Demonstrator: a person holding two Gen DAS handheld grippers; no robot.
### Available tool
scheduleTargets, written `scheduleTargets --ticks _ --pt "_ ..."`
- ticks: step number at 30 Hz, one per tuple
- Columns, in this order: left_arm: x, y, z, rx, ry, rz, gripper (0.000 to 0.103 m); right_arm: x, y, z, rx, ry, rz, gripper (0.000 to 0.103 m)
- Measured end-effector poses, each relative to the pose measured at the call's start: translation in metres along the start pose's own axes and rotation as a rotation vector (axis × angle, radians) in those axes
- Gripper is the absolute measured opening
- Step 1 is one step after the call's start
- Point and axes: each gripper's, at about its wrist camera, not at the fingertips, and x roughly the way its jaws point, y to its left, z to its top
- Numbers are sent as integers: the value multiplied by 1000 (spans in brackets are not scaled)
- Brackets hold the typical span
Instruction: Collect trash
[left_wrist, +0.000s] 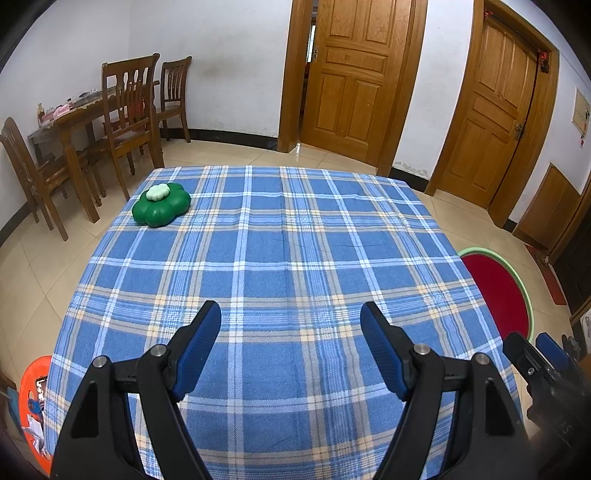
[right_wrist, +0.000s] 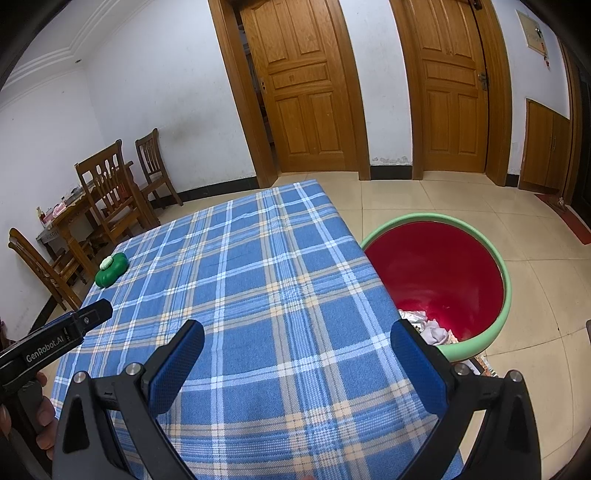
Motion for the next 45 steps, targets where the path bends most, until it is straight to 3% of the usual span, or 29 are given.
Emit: scheduleTargets --ticks 45 --pt "1 5 -3 -6 5 -2 77 -1 0 2 0 3 0 103"
